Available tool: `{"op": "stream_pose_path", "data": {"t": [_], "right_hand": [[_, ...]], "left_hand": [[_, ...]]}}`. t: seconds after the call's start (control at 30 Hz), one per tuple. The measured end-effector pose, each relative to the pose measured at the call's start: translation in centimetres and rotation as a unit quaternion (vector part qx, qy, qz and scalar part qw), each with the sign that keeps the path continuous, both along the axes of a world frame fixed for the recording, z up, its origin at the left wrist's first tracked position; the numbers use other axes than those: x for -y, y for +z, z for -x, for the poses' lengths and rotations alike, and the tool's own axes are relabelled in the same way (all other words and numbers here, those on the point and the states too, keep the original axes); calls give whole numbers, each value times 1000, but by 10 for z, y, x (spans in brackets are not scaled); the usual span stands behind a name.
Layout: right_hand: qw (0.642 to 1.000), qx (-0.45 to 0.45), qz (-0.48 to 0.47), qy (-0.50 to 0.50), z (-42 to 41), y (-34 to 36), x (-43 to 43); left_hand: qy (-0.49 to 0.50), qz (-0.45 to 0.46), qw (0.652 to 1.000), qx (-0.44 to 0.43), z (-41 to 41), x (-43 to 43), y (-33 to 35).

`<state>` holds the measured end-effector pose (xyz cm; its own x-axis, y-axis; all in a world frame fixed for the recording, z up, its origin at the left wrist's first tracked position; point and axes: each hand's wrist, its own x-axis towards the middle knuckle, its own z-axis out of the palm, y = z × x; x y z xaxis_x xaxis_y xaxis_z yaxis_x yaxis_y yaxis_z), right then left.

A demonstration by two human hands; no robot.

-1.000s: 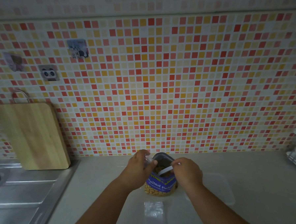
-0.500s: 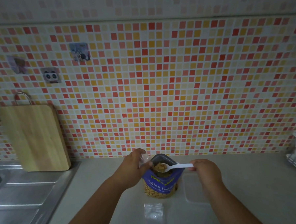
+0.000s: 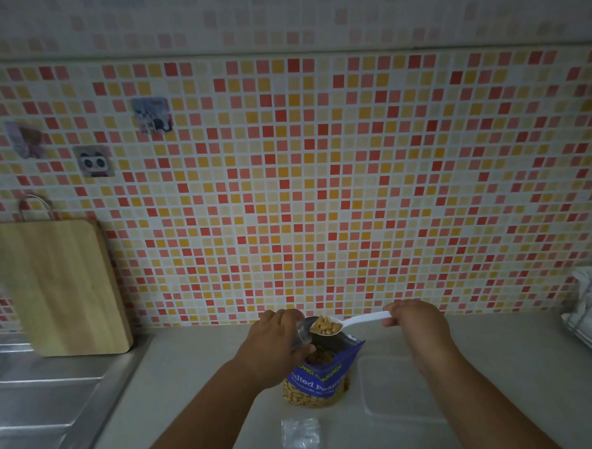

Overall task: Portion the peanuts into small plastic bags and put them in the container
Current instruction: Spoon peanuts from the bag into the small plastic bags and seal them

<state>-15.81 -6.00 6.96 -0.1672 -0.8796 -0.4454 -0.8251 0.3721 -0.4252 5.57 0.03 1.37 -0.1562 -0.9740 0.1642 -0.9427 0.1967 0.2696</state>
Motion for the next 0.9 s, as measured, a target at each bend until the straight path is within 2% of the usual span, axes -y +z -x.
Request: {"op": "stream_pose_path", "data": {"t": [0.2, 0.3, 0.4, 0.53, 0.6, 0.67, 0.73, 0.77, 0.83, 0.9], "right_hand": [[996, -71, -39, 46, -13, 13, 3], [990, -84, -11, 108, -22, 16, 8], [987, -3, 110, 121, -32, 20, 0], [950, 66, 246, 179, -54, 38, -30], [926, 22, 307, 220, -60, 50, -41], [879, -23, 416, 232, -57, 62, -48], [825, -31, 528, 199, -47, 68, -53], [814, -30, 553, 176, -42, 67, -52], [842, -53, 515, 151, -37, 52, -50], [901, -69, 398, 160, -37, 25, -46]], "left_hand": [[-5, -8, 1000, 19, 10, 6, -2], [0, -2, 1000, 13, 13, 9, -6], [8, 7, 1000, -16, 17, 12, -8], [28, 32, 995, -95, 23, 13, -7], [45, 26, 985, -165, 24, 10, -4], [63, 22, 968, -242, 21, 6, 0], [82, 24, 948, -307, 15, 3, 2], [89, 22, 936, -339, 12, 0, 2], [91, 14, 893, -440, 7, -8, 7], [86, -8, 822, -563, 6, -19, 15]]}}
